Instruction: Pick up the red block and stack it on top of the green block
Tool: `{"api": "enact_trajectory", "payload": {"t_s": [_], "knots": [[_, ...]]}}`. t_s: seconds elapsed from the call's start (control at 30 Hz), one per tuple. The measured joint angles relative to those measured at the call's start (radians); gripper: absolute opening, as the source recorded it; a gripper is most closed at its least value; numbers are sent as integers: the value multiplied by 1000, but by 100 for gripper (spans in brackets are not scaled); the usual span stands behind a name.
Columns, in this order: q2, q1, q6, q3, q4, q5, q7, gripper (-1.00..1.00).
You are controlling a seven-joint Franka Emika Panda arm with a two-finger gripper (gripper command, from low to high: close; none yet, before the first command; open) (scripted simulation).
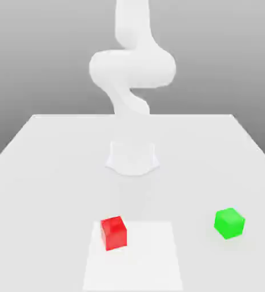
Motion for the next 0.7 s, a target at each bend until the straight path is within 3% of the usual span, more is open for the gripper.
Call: {"api": "enact_trajectory", "payload": {"t_s": [0.37, 0.57, 0.7], "knots": [[340, -224, 199, 173, -210, -96, 509, 0], [517, -297, 307, 201, -323, -114, 757, 0], [622, -317, 382, 200, -399, -74, 885, 0]]}}
